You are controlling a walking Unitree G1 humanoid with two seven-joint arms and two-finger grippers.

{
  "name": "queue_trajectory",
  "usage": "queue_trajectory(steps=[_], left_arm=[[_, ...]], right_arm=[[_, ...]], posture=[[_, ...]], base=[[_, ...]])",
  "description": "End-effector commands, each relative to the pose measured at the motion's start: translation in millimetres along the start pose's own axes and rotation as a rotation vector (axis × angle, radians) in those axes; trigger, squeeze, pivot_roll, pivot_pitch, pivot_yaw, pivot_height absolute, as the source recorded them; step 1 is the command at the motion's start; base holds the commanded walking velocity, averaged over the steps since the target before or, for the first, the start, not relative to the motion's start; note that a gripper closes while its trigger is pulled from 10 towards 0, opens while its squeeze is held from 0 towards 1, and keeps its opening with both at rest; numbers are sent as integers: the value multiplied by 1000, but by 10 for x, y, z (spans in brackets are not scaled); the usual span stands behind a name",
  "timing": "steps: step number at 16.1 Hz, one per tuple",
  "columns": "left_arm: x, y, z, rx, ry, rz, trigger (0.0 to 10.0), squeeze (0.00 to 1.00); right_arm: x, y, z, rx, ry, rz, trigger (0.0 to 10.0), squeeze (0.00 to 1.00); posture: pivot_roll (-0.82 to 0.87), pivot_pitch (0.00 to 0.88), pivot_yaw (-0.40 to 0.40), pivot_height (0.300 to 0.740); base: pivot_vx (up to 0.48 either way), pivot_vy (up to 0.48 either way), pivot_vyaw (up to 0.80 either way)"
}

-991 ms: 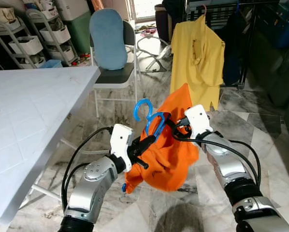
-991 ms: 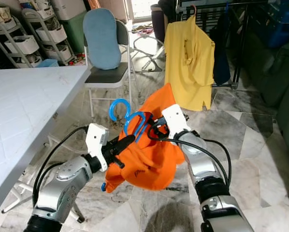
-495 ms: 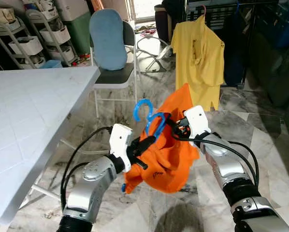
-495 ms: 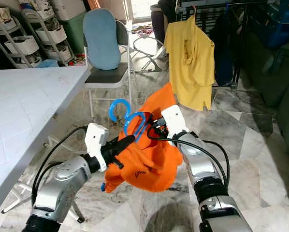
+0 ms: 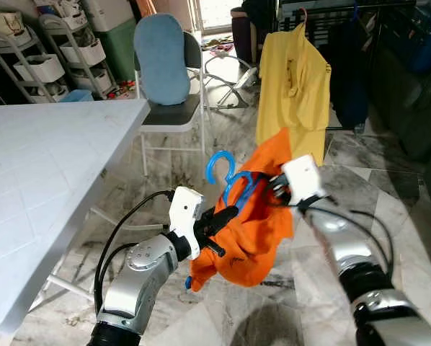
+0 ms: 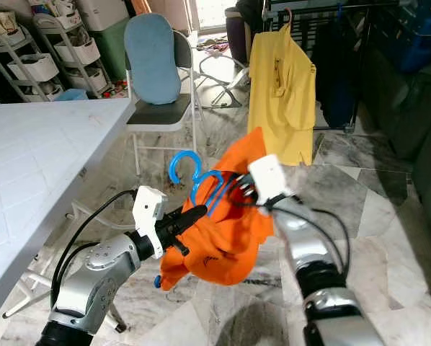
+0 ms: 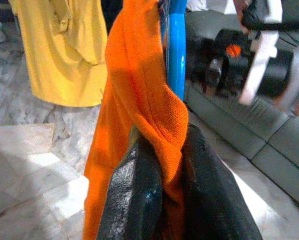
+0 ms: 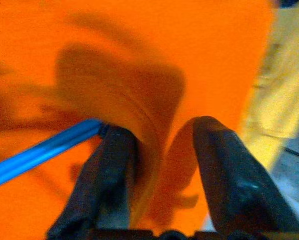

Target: Hang hanger

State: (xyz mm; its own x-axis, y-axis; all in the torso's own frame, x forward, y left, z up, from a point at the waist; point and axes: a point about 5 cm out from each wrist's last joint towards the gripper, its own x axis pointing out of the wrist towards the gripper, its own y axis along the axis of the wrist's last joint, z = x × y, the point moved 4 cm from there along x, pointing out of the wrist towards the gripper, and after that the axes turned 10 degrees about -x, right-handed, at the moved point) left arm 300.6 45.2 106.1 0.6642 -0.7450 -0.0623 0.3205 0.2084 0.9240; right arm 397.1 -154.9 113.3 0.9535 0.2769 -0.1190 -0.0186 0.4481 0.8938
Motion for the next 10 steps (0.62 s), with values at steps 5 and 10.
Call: queue_trajectory(steps=[5,10], left_arm=[[-11,-8,-16,25,-2,-13,0,0],[-76,-89,-337,88,155,-93,0,0]], right_arm=[[19,279,375,-8,-105,97,0,0],[-47,419,402,-89,-18,164,0,0]], posture=[[-133,0,135,740],[-136,0,136,740]], base=[[0,0,0],[0,0,0]])
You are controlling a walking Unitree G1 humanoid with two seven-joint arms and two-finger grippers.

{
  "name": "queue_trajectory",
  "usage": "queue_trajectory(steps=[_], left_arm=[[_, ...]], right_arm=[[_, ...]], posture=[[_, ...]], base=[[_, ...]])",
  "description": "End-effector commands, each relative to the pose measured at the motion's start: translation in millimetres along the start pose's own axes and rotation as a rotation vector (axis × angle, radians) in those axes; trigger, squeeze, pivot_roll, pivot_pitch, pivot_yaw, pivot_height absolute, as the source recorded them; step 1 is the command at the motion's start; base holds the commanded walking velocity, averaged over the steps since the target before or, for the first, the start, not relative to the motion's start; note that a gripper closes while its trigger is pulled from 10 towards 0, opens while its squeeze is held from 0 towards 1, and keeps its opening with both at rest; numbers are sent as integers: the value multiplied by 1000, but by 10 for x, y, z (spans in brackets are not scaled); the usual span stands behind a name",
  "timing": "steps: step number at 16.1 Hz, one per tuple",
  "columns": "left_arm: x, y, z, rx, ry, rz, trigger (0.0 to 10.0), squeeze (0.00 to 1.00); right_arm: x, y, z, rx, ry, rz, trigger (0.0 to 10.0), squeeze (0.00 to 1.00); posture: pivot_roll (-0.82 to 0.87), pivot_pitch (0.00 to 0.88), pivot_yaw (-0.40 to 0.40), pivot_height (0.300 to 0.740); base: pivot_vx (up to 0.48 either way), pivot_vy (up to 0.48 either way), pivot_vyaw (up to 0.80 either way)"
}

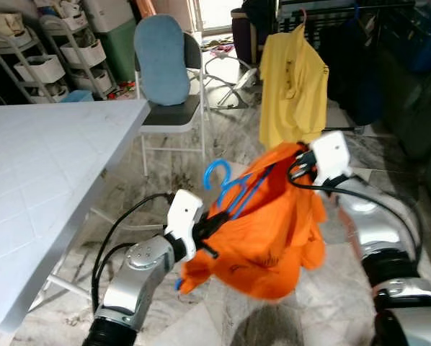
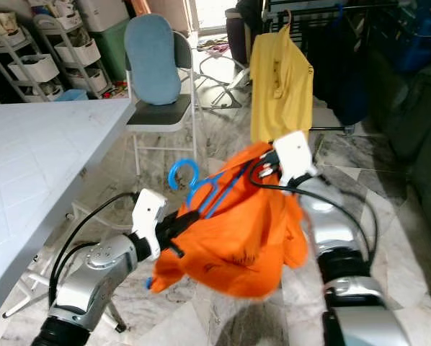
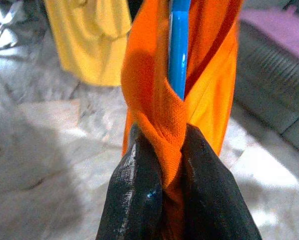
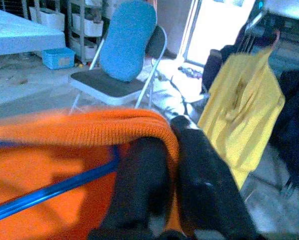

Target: Hang hanger

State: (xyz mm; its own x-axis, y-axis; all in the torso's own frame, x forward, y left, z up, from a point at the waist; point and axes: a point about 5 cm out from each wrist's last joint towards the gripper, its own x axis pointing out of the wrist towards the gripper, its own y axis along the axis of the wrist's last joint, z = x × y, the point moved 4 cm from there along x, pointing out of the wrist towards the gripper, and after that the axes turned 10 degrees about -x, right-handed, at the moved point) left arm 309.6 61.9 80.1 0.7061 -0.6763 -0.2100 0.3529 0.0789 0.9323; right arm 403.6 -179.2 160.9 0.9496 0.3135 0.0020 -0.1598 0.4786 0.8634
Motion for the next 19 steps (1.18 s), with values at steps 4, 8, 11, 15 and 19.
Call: queue_trajectory(steps=[4,8,11,15,19], left_arm=[[-132,-8,-245,112,52,-67,0,0],[-281,54,-89,216,-107,-91,0,0],[-467,159,-96,251,-155,-102,0,0],[-676,238,-20,267,-274,-112,0,0],[-752,356,-221,254,-245,-88,0,0]], right_arm=[[-25,229,634,-107,-202,20,0,0],[-60,112,787,-127,-247,-54,0,0],[-90,18,869,-152,-266,-104,0,0],[-164,-126,933,-136,-269,-152,0,0],[-224,-285,876,-36,-245,-178,0,0]], posture=[[-148,0,142,740],[-135,0,136,740],[-129,0,131,740],[-122,0,130,740],[-126,0,136,740]], base=[[0,0,0],[0,0,0],[0,0,0],[0,0,0],[0,0,0]])
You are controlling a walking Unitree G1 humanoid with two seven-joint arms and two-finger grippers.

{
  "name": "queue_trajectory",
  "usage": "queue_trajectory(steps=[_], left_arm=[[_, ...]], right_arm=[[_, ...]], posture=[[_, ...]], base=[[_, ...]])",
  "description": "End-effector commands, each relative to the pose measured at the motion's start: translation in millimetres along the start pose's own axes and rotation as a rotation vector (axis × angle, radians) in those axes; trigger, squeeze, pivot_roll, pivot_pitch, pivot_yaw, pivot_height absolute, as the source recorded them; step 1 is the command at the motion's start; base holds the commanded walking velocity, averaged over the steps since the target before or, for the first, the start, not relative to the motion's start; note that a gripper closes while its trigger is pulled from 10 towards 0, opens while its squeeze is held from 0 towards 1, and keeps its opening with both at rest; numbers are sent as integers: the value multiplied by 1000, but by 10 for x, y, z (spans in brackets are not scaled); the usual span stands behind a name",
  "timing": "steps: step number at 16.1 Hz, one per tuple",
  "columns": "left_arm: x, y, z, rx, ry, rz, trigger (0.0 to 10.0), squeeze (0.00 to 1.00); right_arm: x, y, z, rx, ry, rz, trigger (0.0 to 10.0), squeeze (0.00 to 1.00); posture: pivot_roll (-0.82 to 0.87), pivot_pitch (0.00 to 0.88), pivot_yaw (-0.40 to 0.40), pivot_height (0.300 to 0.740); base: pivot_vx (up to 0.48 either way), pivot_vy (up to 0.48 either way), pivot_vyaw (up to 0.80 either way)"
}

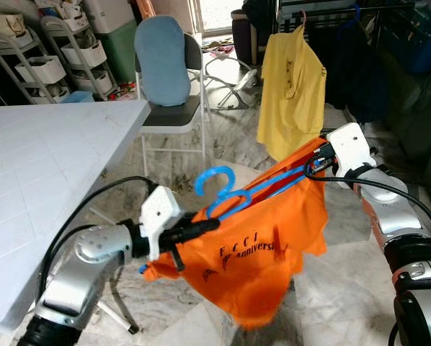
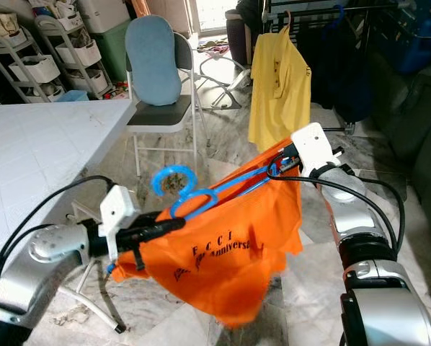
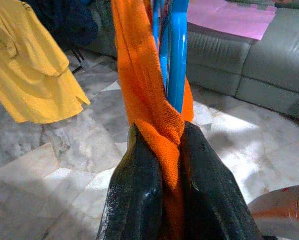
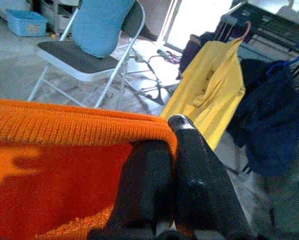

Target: Hang hanger

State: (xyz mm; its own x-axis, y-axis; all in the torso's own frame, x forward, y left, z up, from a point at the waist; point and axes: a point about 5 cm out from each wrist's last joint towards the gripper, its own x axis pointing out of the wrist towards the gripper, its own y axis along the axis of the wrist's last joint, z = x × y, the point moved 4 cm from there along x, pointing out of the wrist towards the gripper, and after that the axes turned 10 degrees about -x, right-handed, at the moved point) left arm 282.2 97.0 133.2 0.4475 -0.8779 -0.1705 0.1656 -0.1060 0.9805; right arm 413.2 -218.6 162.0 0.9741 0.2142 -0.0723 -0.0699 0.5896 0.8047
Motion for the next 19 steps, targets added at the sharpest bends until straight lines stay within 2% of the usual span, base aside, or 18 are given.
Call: queue_trajectory(steps=[1,4,5,7,8,9,10,11,12,15,16,19], left_arm=[[-309,-104,-222,-41,89,-43,0,0],[-373,-38,-348,-86,132,8,0,0],[-391,-39,-407,-113,162,30,0,0],[-382,-71,-494,-158,212,74,0,0],[-370,-83,-496,-166,217,82,0,0],[-350,-98,-494,-177,223,90,0,0],[-321,-105,-486,-192,226,105,0,0],[-297,-102,-487,-210,229,121,0,0],[-266,-87,-489,-233,228,144,0,0],[-208,-45,-486,-280,216,189,0,0],[-178,-28,-493,-291,216,201,0,0],[-122,29,-508,-326,222,242,0,0]], right_arm=[[-163,-193,514,93,-192,-78,0,0],[-162,-226,430,150,-162,-70,0,0],[-137,-192,329,201,-129,-35,980,0],[-110,-132,189,263,-98,18,1020,0],[-103,-76,144,272,-77,50,3294,0],[-95,-38,106,272,-64,68,10000,0],[-83,-11,38,284,-40,79,10000,0],[-81,33,-56,308,10,105,10000,780],[-83,72,-198,290,84,120,10000,1000],[-100,70,-420,288,218,102,10000,1000],[-129,76,-528,263,285,106,10000,1000],[-209,110,-703,172,403,120,10000,1000]], posture=[[-126,0,136,740],[-131,0,137,740],[-133,0,138,740],[-133,0,138,740],[-133,0,138,740],[-135,0,139,740],[-139,0,139,740],[-139,0,139,740],[-140,0,138,740],[-144,0,142,740],[-144,0,142,740],[-146,0,143,740]], base=[[0,0,0],[0,0,0],[0,0,0],[0,0,0],[0,0,0],[0,0,0],[0,0,0],[0,0,0],[0,0,0],[0,0,0],[0,0,0],[0,0,0]])
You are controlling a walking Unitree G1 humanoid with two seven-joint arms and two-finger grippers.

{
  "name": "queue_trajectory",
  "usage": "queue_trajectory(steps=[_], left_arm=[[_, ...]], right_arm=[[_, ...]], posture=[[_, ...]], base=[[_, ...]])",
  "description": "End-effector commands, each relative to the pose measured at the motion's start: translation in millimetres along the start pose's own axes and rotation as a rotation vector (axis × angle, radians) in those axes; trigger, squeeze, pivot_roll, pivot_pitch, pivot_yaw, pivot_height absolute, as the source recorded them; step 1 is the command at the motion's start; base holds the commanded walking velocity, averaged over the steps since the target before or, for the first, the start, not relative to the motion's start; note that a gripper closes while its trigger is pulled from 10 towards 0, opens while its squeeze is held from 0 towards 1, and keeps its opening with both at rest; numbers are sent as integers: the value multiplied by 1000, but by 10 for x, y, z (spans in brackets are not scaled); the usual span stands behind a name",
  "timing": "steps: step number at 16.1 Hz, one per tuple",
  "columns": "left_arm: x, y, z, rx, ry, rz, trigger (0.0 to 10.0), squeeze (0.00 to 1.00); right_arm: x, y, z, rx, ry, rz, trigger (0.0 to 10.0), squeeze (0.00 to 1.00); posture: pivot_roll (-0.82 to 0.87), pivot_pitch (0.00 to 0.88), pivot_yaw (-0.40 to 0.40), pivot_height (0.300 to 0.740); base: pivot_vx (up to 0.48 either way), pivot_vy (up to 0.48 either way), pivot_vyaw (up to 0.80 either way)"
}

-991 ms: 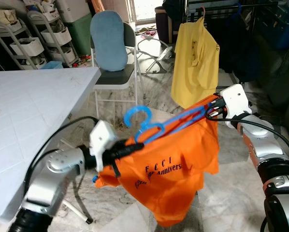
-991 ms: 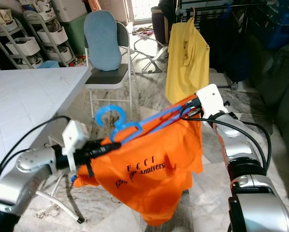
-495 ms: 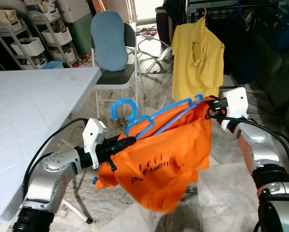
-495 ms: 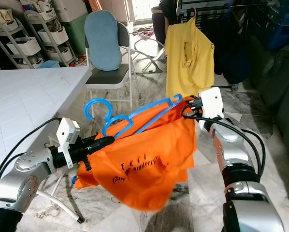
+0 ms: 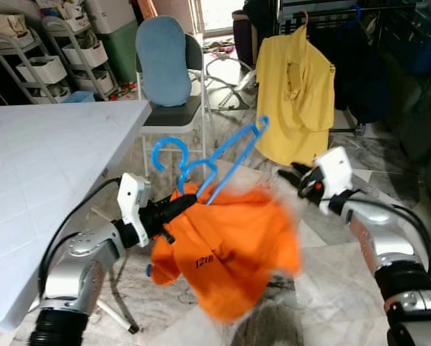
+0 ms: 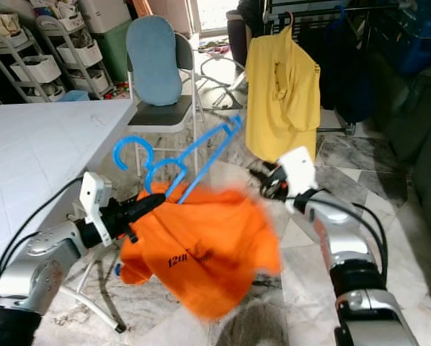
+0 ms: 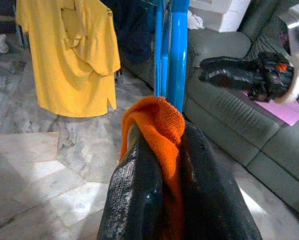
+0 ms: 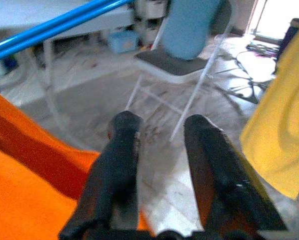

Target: Hang hanger

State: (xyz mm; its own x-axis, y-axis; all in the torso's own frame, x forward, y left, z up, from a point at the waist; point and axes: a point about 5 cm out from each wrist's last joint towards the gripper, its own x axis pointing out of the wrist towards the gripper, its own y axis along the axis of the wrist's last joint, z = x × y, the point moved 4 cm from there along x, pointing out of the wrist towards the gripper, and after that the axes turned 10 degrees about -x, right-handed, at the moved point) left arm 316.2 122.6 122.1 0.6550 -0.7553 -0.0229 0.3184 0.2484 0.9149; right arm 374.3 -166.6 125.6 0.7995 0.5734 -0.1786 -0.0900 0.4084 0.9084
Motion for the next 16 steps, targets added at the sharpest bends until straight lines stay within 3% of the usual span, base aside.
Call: queue_trajectory(steps=[1,4,8,12,14,16], left_arm=[[-7,101,-40,37,16,16,0,0],[42,14,-41,83,20,-36,0,0],[96,-159,6,181,-29,-153,0,0],[60,-382,-65,291,-78,-316,0,0],[47,-414,-109,400,-123,-394,0,0],[79,-380,-112,453,-142,-396,0,0]], right_arm=[[14,105,-146,-78,110,24,10000,1000],[-49,200,-309,-141,238,47,10000,1000],[-115,525,-153,-160,238,133,10000,1000],[-322,556,-156,-208,373,92,10000,1000],[-446,550,-105,-230,417,60,10000,1000],[-504,543,-87,-213,445,45,10000,1000]], posture=[[-148,0,144,740],[-151,0,148,740],[-155,0,150,740],[-158,0,159,740],[-159,0,166,740],[-162,0,174,740]], base=[[0,0,0],[0,0,0],[0,0,0],[0,0,0],[0,0,0],[0,0,0]])
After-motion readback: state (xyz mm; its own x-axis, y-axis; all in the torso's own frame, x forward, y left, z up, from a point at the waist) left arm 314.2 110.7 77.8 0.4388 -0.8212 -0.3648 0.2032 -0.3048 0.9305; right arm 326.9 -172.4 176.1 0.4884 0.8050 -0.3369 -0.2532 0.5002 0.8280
